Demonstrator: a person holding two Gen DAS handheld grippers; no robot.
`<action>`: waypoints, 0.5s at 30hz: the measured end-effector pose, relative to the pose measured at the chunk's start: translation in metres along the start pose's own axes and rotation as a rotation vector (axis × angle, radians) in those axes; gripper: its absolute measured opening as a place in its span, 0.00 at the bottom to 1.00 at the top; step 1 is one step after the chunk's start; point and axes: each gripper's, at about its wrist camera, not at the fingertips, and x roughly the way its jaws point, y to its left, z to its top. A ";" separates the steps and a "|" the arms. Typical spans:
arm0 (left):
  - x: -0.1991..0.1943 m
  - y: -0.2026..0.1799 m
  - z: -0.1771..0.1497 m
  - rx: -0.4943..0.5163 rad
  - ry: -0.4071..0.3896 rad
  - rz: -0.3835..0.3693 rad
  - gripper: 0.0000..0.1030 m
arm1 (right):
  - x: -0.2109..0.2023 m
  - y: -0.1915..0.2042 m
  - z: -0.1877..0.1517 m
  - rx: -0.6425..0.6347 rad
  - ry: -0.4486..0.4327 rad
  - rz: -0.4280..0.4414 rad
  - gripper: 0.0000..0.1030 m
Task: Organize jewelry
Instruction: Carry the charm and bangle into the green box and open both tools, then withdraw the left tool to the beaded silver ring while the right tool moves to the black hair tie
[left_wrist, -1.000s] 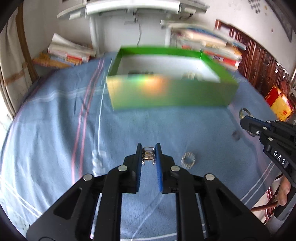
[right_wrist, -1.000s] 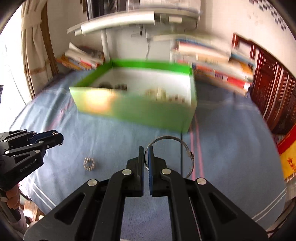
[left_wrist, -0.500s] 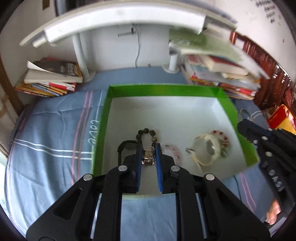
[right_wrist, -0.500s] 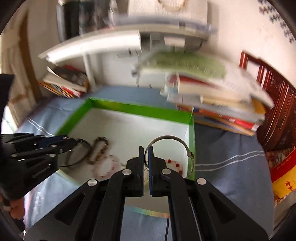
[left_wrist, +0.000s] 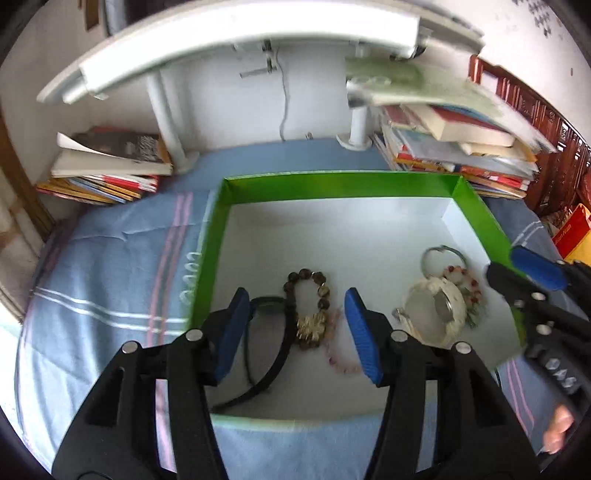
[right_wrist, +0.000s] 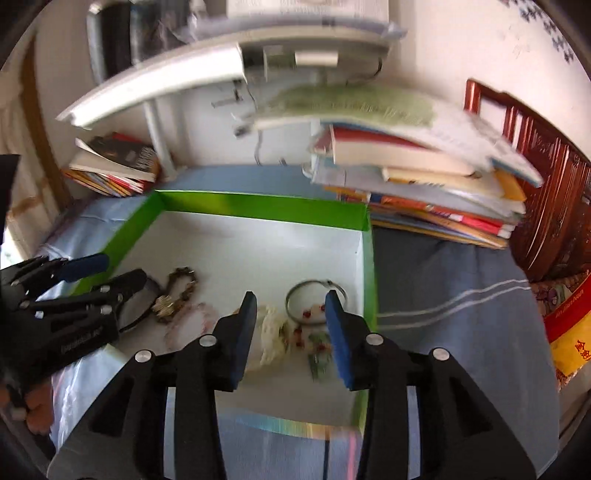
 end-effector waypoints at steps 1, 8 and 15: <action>-0.009 0.002 -0.006 0.002 -0.014 0.011 0.54 | -0.013 -0.002 -0.009 -0.005 -0.011 -0.006 0.40; -0.052 -0.004 -0.096 0.032 0.025 -0.009 0.64 | -0.046 -0.021 -0.085 0.051 0.058 -0.006 0.47; -0.061 -0.027 -0.146 0.069 0.082 -0.103 0.67 | -0.031 -0.018 -0.115 0.077 0.136 0.010 0.48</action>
